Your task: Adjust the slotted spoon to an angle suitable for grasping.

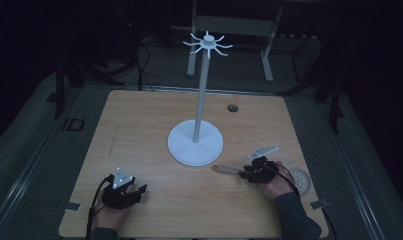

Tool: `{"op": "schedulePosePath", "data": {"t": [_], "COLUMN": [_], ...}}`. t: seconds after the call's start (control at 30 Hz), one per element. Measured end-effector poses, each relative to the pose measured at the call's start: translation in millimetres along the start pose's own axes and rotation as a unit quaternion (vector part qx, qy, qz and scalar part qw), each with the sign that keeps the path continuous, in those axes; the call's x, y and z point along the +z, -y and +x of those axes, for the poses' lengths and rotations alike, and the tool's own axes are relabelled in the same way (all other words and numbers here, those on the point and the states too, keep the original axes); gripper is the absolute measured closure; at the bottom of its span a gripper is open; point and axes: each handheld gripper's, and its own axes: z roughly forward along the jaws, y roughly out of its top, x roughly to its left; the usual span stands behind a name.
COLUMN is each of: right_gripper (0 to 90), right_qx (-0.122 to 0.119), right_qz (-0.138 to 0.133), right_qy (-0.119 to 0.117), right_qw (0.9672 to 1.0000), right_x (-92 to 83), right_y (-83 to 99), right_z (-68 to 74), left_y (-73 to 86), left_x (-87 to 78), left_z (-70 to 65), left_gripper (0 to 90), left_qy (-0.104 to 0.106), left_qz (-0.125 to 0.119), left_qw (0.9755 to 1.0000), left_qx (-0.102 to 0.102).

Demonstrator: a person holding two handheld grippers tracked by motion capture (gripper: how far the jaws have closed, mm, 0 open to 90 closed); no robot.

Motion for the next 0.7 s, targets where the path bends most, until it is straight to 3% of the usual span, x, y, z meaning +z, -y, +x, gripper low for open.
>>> {"op": "schedulePosePath", "data": {"t": [0.17,0.23,0.33,0.5,0.53,0.6,0.63,0.7], "right_gripper": [64.7,63.0,60.0,62.1,64.0,64.7,66.2,67.1], "right_qx": [-0.018,-0.057,-0.079,-0.095,-0.111,-0.122,-0.14,-0.143], "right_qz": [0.009,0.007,0.006,-0.011,-0.009,-0.008,-0.007,-0.007], "right_qy": [0.009,0.018,0.027,0.001,0.004,0.008,0.015,0.018], "right_qw": [0.9998,0.9982,0.9965,0.9954,0.9937,0.9925,0.9899,0.9896], "right_x": [-2.0,-0.2,5.6,9.0,8.1,7.4,5.8,4.8], "right_y": [0.1,2.7,4.0,3.7,3.7,3.8,4.0,4.2], "right_z": [8.6,11.1,10.8,7.2,8.8,10.2,13.2,14.3], "left_y": [-0.1,-0.4,-0.4,-0.4,-0.4,-0.4,-0.3,-0.4], "left_x": [0.3,0.4,0.6,0.5,0.4,0.3,0.1,0.3], "left_z": [-0.2,-0.8,-0.4,-0.4,-0.3,-0.1,0.0,0.0], "left_gripper": [45.8,45.8,45.8,45.7,45.7,45.7,45.7,45.7], "left_qy": [0.0,0.0,-0.001,-0.001,0.0,-0.001,-0.001,-0.001], "left_qz": [0.0,0.0,0.001,0.0,0.0,-0.001,-0.001,-0.002], "left_qw": [1.0,1.0,1.0,1.0,1.0,1.0,1.0,1.0], "left_qx": [0.0,0.001,0.0,0.0,0.0,-0.001,-0.001,-0.002]}}
